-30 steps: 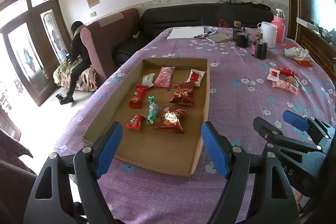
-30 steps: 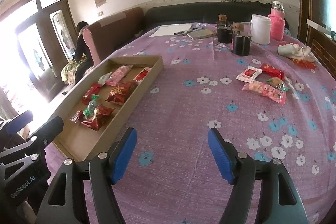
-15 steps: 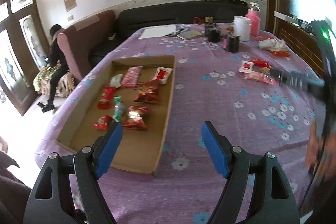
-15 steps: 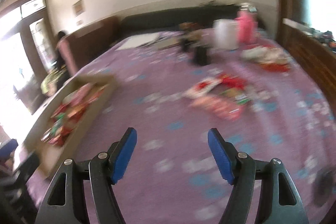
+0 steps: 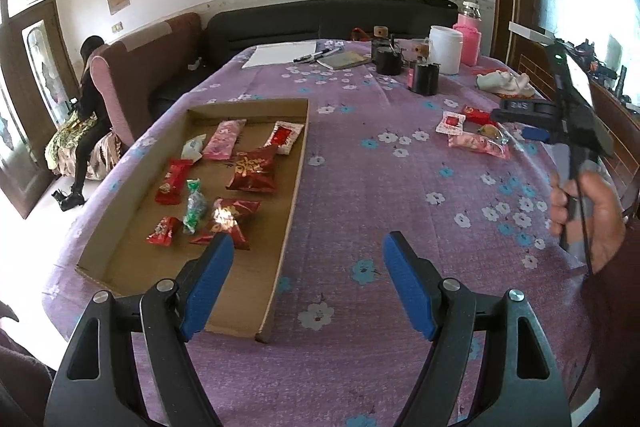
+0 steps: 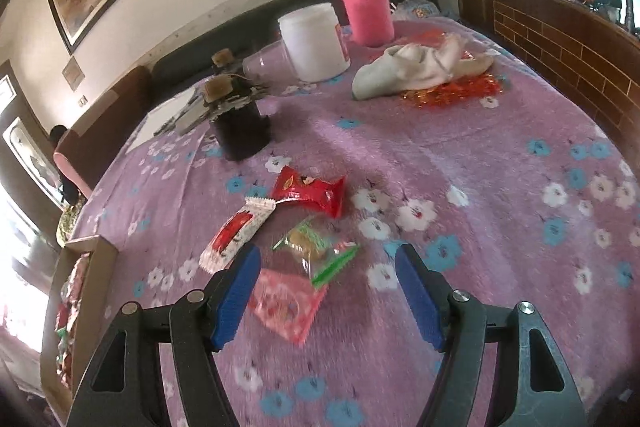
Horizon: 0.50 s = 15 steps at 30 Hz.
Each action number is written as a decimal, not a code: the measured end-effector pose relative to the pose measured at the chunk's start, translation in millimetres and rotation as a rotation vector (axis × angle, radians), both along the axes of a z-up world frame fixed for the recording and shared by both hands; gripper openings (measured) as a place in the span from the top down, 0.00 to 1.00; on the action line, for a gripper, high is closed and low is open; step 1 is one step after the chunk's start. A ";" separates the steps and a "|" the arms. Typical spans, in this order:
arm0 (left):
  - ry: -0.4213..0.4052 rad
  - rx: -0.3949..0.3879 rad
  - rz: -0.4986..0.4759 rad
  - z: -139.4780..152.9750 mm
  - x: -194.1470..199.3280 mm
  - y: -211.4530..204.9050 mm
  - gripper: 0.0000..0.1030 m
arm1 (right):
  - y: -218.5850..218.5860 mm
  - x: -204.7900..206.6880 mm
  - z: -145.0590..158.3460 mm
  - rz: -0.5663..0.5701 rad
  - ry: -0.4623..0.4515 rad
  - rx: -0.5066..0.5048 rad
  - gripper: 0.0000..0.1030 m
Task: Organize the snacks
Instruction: 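Grasp the green-wrapped cake with the right gripper while the left approaches the pink packet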
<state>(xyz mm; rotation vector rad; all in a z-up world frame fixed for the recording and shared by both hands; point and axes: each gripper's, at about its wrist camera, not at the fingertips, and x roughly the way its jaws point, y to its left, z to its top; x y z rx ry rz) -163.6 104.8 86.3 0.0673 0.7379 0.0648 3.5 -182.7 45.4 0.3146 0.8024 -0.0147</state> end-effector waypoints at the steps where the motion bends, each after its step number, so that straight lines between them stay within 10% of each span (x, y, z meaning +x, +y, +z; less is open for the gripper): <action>1: 0.003 -0.001 -0.001 -0.7 0.5 -1.0 0.25 | 1.5 5.1 -1.3 -0.003 -0.005 -0.013 0.31; 10: 0.029 -0.037 0.001 -7.2 6.2 -2.9 0.25 | 22.1 19.0 -15.0 0.104 0.050 -0.020 0.74; 15: 0.030 -0.039 -0.005 -7.4 6.2 -3.9 0.25 | 55.0 -1.7 -15.9 0.242 0.097 -0.021 0.74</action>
